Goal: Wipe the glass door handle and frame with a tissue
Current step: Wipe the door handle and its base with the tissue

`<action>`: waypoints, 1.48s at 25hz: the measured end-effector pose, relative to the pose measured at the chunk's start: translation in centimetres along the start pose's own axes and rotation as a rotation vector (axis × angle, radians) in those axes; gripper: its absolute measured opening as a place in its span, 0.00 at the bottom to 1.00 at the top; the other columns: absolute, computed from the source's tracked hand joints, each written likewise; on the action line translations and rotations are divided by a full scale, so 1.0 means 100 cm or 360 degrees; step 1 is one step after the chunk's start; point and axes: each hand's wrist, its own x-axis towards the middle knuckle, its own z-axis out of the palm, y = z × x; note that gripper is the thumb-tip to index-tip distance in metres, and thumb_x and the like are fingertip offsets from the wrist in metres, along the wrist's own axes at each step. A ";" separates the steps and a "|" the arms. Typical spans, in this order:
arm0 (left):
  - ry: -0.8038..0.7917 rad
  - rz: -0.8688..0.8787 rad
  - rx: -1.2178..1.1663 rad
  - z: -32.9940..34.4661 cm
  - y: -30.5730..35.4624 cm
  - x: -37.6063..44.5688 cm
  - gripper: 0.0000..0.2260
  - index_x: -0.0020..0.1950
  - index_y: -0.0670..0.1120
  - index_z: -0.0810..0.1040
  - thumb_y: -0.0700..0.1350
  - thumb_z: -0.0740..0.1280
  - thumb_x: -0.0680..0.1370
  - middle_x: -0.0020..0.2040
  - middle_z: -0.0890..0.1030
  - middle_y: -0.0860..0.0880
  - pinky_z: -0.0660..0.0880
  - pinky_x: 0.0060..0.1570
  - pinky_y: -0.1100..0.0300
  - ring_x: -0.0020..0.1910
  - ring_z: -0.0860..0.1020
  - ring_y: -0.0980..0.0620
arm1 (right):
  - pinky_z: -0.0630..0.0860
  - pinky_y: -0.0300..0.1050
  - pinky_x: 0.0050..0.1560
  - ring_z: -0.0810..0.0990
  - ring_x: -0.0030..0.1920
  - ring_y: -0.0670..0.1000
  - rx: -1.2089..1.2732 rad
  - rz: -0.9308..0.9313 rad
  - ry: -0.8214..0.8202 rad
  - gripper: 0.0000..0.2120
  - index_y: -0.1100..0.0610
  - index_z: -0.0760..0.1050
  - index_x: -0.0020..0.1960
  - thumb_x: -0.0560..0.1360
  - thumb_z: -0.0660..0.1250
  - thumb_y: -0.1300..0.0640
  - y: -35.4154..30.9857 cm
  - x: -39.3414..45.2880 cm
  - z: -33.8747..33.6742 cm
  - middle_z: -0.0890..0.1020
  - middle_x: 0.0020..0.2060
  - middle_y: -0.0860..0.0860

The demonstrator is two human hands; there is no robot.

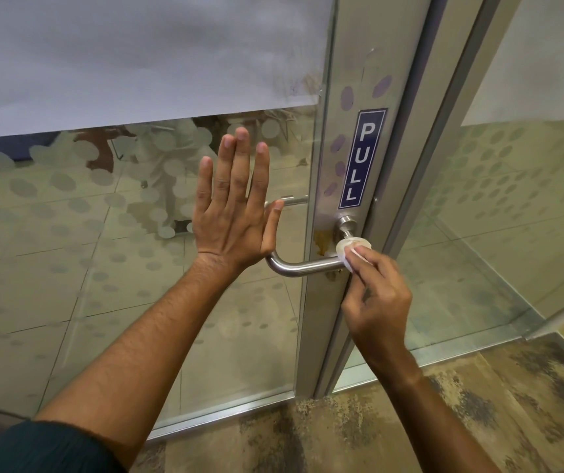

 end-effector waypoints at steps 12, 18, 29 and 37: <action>-0.0019 -0.0031 -0.0003 0.001 0.001 -0.002 0.33 0.79 0.40 0.54 0.56 0.59 0.80 0.76 0.53 0.37 0.35 0.78 0.50 0.80 0.34 0.48 | 0.74 0.52 0.64 0.73 0.67 0.57 0.0015 0.0079 -0.0040 0.21 0.67 0.67 0.70 0.78 0.61 0.66 0.004 -0.062 0.038 0.71 0.66 0.62; -0.0005 -0.0021 0.0044 0.004 0.001 -0.003 0.32 0.79 0.40 0.53 0.57 0.56 0.81 0.76 0.52 0.38 0.35 0.78 0.50 0.80 0.34 0.48 | 0.79 0.57 0.55 0.75 0.61 0.61 -0.0083 -0.0194 -0.0252 0.15 0.69 0.76 0.60 0.77 0.63 0.63 0.011 -0.050 0.070 0.75 0.59 0.64; 0.0011 -0.0021 0.0048 0.005 0.001 -0.005 0.32 0.79 0.40 0.54 0.57 0.56 0.81 0.76 0.53 0.37 0.38 0.78 0.49 0.79 0.33 0.50 | 0.51 0.57 0.76 0.45 0.80 0.50 -0.0151 -0.0280 -0.0225 0.35 0.61 0.50 0.78 0.75 0.59 0.58 0.025 -0.012 0.093 0.51 0.78 0.56; -0.0013 -0.0043 0.0072 0.004 0.002 -0.003 0.32 0.79 0.40 0.54 0.57 0.56 0.80 0.76 0.53 0.37 0.36 0.78 0.50 0.79 0.32 0.51 | 0.56 0.56 0.77 0.62 0.73 0.59 -0.0282 -0.0222 -0.0193 0.31 0.62 0.60 0.77 0.75 0.58 0.58 0.018 -0.013 0.095 0.67 0.72 0.61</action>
